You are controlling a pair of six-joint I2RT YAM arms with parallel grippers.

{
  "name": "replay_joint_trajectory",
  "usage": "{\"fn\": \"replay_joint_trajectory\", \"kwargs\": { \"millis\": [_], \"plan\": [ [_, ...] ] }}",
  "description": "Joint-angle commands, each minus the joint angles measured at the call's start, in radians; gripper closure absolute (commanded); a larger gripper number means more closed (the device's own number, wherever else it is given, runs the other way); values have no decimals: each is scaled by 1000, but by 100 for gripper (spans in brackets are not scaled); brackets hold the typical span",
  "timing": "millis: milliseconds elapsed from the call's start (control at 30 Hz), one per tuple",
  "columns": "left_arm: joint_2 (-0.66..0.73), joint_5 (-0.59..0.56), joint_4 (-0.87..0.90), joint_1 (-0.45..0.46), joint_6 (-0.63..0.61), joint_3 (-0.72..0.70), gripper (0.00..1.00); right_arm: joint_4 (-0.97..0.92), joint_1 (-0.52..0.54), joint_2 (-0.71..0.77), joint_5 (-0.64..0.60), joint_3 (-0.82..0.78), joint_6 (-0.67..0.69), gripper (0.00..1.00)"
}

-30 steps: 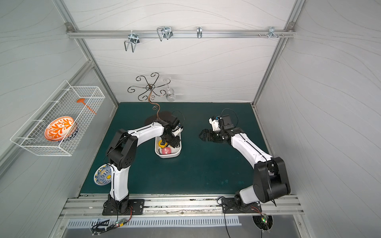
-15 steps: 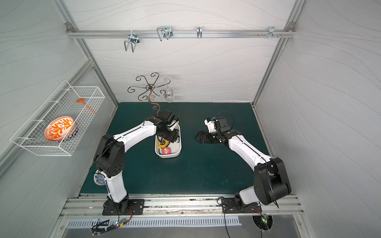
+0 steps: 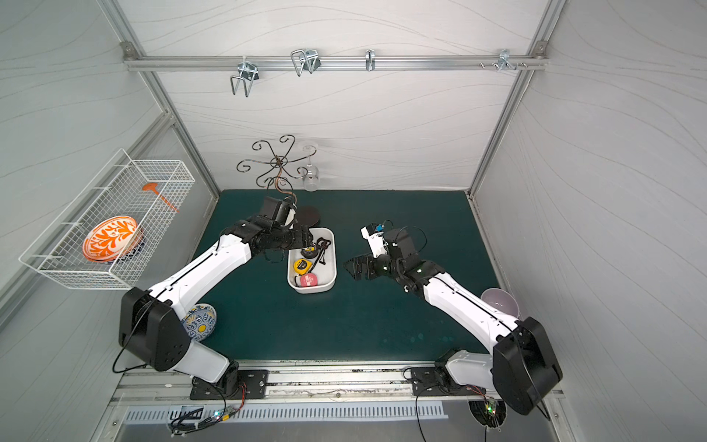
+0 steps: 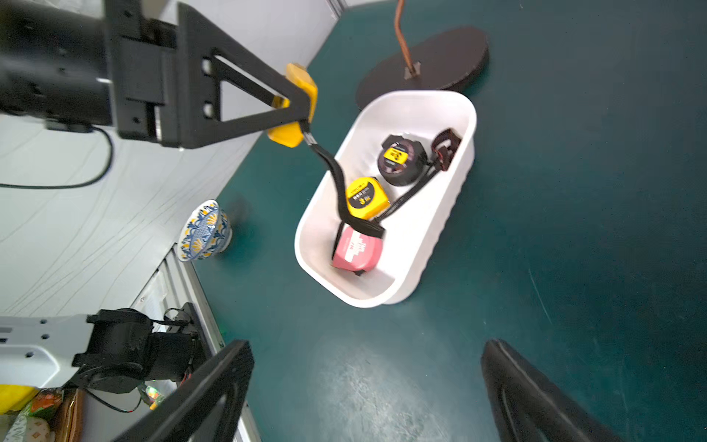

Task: Take the tape measure out of the storage box
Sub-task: Pick up the tape measure from the storage box, then place the tape measure at the center of the board.

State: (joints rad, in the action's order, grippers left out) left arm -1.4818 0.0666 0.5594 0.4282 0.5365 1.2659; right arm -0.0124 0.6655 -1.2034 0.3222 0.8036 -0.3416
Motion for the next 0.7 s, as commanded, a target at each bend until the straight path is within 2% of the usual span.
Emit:
{"fn": "replay_joint_trajectory", "kwargs": {
  "millis": [0, 200, 433, 667],
  "plan": [
    [58, 48, -177, 10, 248, -34, 100, 171, 33, 52, -24, -48, -38, 1],
    [124, 31, -306, 51, 458, -100, 100, 301, 103, 80, -62, -87, -55, 5],
    [115, 16, -483, 125, 640, -154, 100, 397, 134, 12, -116, -77, -57, 13],
    [94, -66, -533, 226, 680, -157, 100, 428, 135, -18, -272, -79, -38, 15]
  ]
}}
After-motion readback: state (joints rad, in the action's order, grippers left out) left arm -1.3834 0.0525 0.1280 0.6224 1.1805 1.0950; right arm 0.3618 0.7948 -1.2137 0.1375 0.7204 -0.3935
